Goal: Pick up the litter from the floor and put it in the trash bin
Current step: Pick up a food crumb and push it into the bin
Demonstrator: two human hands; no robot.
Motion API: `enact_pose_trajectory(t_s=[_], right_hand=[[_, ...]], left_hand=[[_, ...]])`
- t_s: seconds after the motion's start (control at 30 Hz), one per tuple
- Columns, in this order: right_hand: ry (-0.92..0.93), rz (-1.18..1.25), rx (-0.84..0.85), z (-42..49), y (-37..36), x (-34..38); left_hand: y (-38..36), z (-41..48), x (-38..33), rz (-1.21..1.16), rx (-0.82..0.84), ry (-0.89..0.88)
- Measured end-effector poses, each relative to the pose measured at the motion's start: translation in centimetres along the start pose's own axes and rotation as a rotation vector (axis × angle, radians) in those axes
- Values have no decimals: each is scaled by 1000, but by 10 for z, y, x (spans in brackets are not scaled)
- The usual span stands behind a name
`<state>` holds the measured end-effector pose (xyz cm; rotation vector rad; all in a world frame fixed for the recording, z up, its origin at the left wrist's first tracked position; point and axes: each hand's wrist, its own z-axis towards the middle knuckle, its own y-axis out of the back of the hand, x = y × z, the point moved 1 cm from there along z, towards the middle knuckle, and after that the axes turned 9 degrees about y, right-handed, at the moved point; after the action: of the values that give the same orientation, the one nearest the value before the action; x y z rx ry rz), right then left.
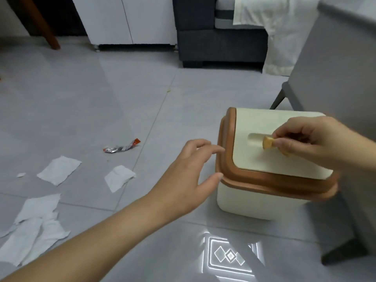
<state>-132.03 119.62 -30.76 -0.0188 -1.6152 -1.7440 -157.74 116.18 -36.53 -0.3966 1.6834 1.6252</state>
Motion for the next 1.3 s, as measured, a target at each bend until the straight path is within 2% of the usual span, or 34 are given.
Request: enact_pose_trajectory(t_s=[0.13, 0.33, 0.6, 0.73, 0.9, 1.03, 1.17, 1.3], right_hand=[[62, -211, 56, -8, -4, -14], [36, -222, 230, -11, -10, -17], [2, -231, 186, -10, -12, -25], [52, -246, 129, -11, -9, -21], [44, -255, 121, -6, -15, -2], [200, -226, 4, 6, -29, 19], [432, -199, -32, 28, -67, 59], [495, -111, 143, 52, -135, 99]], left_hand=[[-27, 23, -19, 3, 40, 14], [-40, 38, -20, 12, -29, 40], [-47, 38, -14, -8, -63, 64], [-46, 34, -9, -14, -77, 61], [-25, 21, 9, 30, -126, 71], [15, -1, 53, 143, -145, 176], [54, -53, 128, 271, -140, 390], [86, -122, 211, 305, -215, 668]])
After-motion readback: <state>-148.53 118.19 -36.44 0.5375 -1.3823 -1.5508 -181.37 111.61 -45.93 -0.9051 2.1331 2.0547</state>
